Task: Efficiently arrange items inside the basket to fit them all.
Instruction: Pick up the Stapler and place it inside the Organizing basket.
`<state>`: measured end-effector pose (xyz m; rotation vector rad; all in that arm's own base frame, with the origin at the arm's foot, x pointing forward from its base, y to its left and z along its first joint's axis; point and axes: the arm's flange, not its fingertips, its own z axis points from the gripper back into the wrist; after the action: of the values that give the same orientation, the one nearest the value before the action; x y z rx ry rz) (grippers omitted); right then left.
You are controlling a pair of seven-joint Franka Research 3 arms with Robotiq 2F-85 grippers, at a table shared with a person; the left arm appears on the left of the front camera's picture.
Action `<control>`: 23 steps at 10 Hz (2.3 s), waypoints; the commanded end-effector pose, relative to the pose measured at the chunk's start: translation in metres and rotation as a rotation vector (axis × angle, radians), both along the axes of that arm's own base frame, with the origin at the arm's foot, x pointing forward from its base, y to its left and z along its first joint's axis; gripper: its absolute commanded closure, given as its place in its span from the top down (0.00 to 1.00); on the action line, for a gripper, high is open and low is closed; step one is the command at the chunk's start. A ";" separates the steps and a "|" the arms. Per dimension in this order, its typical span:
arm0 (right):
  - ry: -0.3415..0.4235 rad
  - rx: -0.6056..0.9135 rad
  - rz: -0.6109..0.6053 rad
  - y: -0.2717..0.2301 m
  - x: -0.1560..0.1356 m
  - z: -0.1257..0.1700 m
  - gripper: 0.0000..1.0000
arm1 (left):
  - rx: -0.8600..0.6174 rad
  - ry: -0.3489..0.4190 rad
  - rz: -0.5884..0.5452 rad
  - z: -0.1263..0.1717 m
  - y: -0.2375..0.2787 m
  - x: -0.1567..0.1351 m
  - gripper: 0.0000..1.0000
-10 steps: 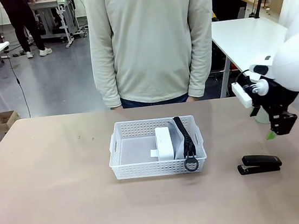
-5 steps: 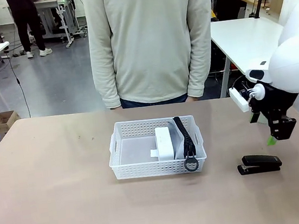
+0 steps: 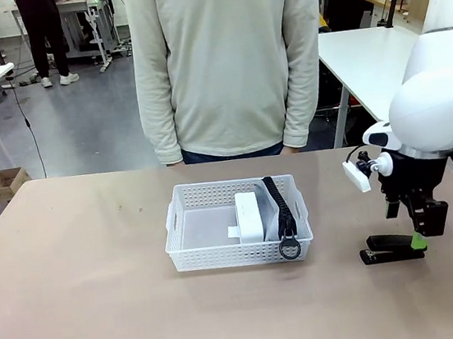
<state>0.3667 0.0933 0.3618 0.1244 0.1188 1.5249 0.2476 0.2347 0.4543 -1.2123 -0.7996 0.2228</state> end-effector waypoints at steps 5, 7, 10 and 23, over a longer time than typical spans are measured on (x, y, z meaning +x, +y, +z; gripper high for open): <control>-0.110 -0.050 -0.019 -0.003 -0.006 -0.043 1.00 | -0.001 -0.031 -0.001 -0.001 -0.002 0.000 1.00; -0.109 -0.031 -0.002 -0.006 -0.012 -0.053 1.00 | -0.001 -0.031 -0.001 -0.001 -0.002 0.000 1.00; -0.052 -0.074 0.055 -0.003 -0.013 -0.060 1.00 | -0.001 -0.031 -0.001 -0.001 -0.002 0.000 1.00; -0.063 -0.081 0.043 -0.005 -0.010 -0.066 0.00 | -0.001 -0.031 -0.001 -0.001 -0.002 0.000 1.00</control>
<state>0.3852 0.0999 0.3039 0.0406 0.1485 1.5780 0.2475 0.2347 0.4543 -1.2123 -0.7997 0.2229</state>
